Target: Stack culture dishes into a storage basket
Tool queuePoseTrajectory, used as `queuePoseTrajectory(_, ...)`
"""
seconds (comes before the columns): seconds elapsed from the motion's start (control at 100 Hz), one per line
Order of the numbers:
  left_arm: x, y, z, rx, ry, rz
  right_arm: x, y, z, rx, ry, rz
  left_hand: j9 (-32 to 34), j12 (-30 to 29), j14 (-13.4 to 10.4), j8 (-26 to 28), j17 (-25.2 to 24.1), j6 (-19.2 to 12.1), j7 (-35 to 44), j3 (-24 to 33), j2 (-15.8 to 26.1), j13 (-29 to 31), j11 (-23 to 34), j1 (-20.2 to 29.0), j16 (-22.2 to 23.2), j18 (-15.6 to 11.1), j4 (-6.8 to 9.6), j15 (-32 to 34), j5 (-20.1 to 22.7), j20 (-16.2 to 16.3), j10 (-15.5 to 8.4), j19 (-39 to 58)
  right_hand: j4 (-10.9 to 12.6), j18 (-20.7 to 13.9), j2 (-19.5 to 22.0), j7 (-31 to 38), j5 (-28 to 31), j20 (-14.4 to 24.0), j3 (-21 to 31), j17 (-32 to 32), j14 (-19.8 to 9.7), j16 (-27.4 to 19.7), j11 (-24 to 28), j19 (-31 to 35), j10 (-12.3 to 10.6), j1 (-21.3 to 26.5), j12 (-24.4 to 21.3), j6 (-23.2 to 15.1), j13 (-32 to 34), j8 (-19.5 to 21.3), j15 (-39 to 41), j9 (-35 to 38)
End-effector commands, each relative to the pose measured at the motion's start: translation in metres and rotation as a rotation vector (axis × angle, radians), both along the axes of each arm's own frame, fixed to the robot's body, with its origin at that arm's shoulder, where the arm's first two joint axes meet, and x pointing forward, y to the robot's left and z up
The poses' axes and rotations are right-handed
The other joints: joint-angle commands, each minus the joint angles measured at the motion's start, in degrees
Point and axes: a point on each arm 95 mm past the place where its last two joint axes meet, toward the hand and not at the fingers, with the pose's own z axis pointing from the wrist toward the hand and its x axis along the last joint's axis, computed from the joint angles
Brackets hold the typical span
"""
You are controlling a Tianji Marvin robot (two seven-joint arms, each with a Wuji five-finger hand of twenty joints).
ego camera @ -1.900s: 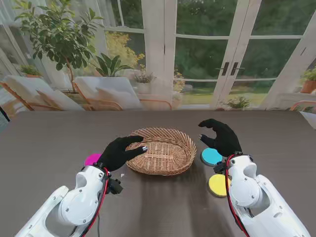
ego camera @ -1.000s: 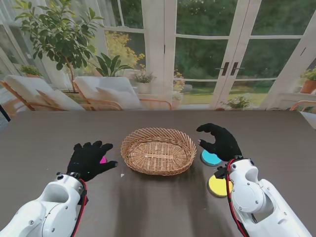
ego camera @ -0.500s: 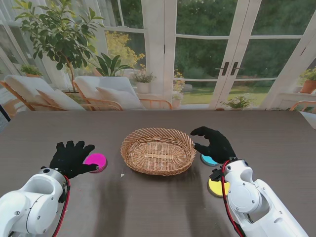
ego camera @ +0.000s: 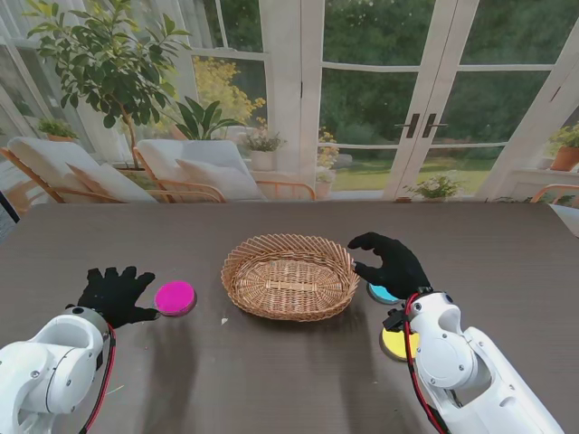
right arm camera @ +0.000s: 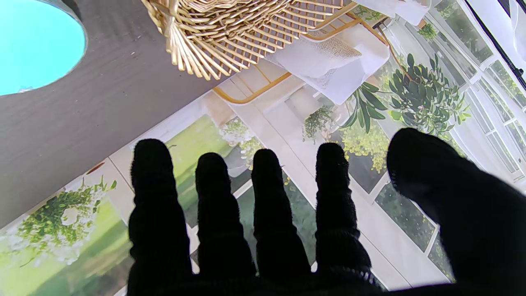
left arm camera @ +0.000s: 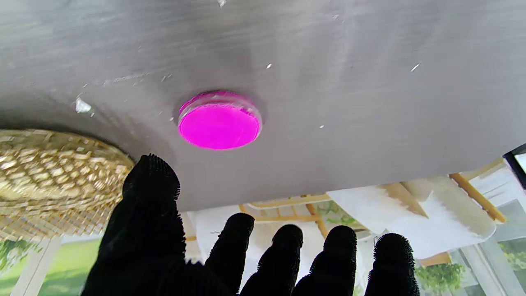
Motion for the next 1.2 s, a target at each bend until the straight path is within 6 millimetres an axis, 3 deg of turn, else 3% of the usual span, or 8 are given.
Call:
queuePoseTrajectory(0.0, 0.001, 0.006, -0.005, 0.032, 0.053, 0.012, -0.002, 0.004, -0.004, -0.004, 0.018, 0.014, -2.7, -0.7, -1.0, -0.7, 0.4, -0.8, -1.6, -0.3, -1.8, -1.5, -0.6, -2.0, -0.2, -0.7, 2.09, 0.2, -3.0, -0.2, -0.4, -1.0, 0.4, 0.4, 1.4, -0.9, 0.1, 1.9, -3.1, -13.4, 0.0, 0.2, -1.1, -1.7, 0.4, -1.5, -0.7, -0.4, 0.7, 0.1, -0.2, -0.4)
queuePoseTrajectory(0.19, 0.009, 0.013, -0.005, 0.123, 0.143, 0.009, -0.002, 0.005, -0.005, -0.004, 0.025, 0.018, -3.6, -0.7, -1.5, -1.1, 3.4, -2.7, -1.8, 0.0, -3.8, 1.4, -0.3, -6.0, 2.0, -0.6, 2.1, 2.6, -4.9, 2.7, -1.9, 2.5, 0.4, 0.5, 1.5, -0.9, 0.1, 2.1, -3.1, -13.4, 0.1, 0.2, -1.1, -1.8, 0.4, -1.5, -0.7, -0.4, 0.6, 0.1, -0.2, -0.3)
queuePoseTrajectory(0.23, 0.011, 0.013, -0.005, 0.134, 0.157, 0.007, -0.002, 0.005, -0.005, -0.004, 0.027, 0.019, -3.4, -0.5, -1.5, -1.2, 4.6, -3.3, -1.8, -0.4, -4.1, 3.0, -0.1, -7.1, 4.0, -0.6, 1.76, 4.2, -5.1, 5.8, -2.3, 5.3, 0.4, 0.5, 1.5, -0.9, 0.1, 2.2, -3.1, -13.4, 0.1, 0.2, -1.0, -1.9, 0.5, -1.4, -0.7, -0.4, 0.6, 0.1, -0.2, -0.3)
queuePoseTrajectory(0.33, 0.018, 0.013, -0.007, 0.149, 0.173, -0.006, -0.002, 0.005, -0.005, -0.005, 0.028, 0.019, -2.8, -0.2, -1.6, -1.2, 6.0, -3.5, -1.6, 0.1, -5.2, 7.9, 0.1, -6.7, 14.6, -2.2, 1.9, 11.6, -4.8, 20.7, -2.5, 22.1, 0.4, 0.4, 1.5, -0.9, 0.2, 2.2, -3.1, -13.5, 0.1, 0.2, -1.1, -1.9, 0.4, -1.5, -0.7, -0.5, 0.7, 0.1, -0.2, -0.3)
queuePoseTrajectory(0.41, 0.023, 0.012, -0.01, 0.146, 0.184, -0.018, -0.002, 0.005, -0.005, -0.002, 0.029, 0.017, -2.0, 0.1, -2.0, -1.2, 4.4, -3.9, -1.5, -0.6, -5.4, 8.9, 0.2, -8.1, 23.4, -4.3, 1.43, 18.5, -4.3, 26.0, -2.6, 40.0, 0.4, 0.5, 1.5, -0.9, 0.2, 2.3, -3.2, -13.5, 0.0, 0.2, -1.1, -2.0, 0.6, -1.5, -0.7, -0.4, 0.6, 0.2, -0.2, -0.3)
queuePoseTrajectory(0.51, 0.028, 0.01, -0.013, 0.157, 0.208, -0.033, -0.001, 0.004, -0.005, 0.0, 0.03, 0.014, -1.8, 0.2, -3.0, -1.2, 4.8, -4.2, -1.6, -0.8, -5.9, 9.0, 0.3, -8.5, 30.4, -6.3, 1.51, 27.3, -4.4, 26.1, -2.9, 54.8, 0.4, 0.4, 1.5, -1.0, 0.1, 2.4, -3.1, -13.5, 0.1, 0.1, -1.1, -2.0, 0.6, -1.4, -0.7, -0.4, 0.6, 0.2, -0.2, -0.4)
queuePoseTrajectory(0.66, 0.034, 0.007, -0.017, 0.165, 0.244, -0.038, 0.0, 0.003, -0.004, 0.003, 0.031, 0.012, -1.7, 0.1, -3.7, -1.2, 6.8, -4.4, -1.7, -0.2, -6.3, 9.3, 0.3, -7.8, 35.9, -8.1, 1.58, 36.2, -4.9, 27.4, -2.1, 65.4, 0.4, 0.4, 1.6, -1.0, 0.1, 2.5, -3.2, -13.6, 0.1, 0.2, -1.1, -2.1, 0.6, -1.5, -0.8, -0.5, 0.5, 0.2, -0.2, -0.4)
queuePoseTrajectory(1.19, 0.049, 0.002, -0.025, 0.186, 0.325, -0.035, 0.002, 0.002, -0.003, 0.013, 0.028, 0.01, -4.8, 0.5, -1.9, -1.1, 9.4, -7.3, -2.8, -0.9, -4.6, 10.7, -0.4, -12.5, 40.0, -8.5, 0.95, 42.2, -8.6, 32.2, -1.8, 70.1, 0.4, 0.5, 1.5, -1.1, 0.3, 2.9, -3.2, -13.6, 0.1, 0.2, -1.2, -2.3, 0.8, -1.4, -0.8, -0.5, 0.5, 0.2, -0.3, -0.5)
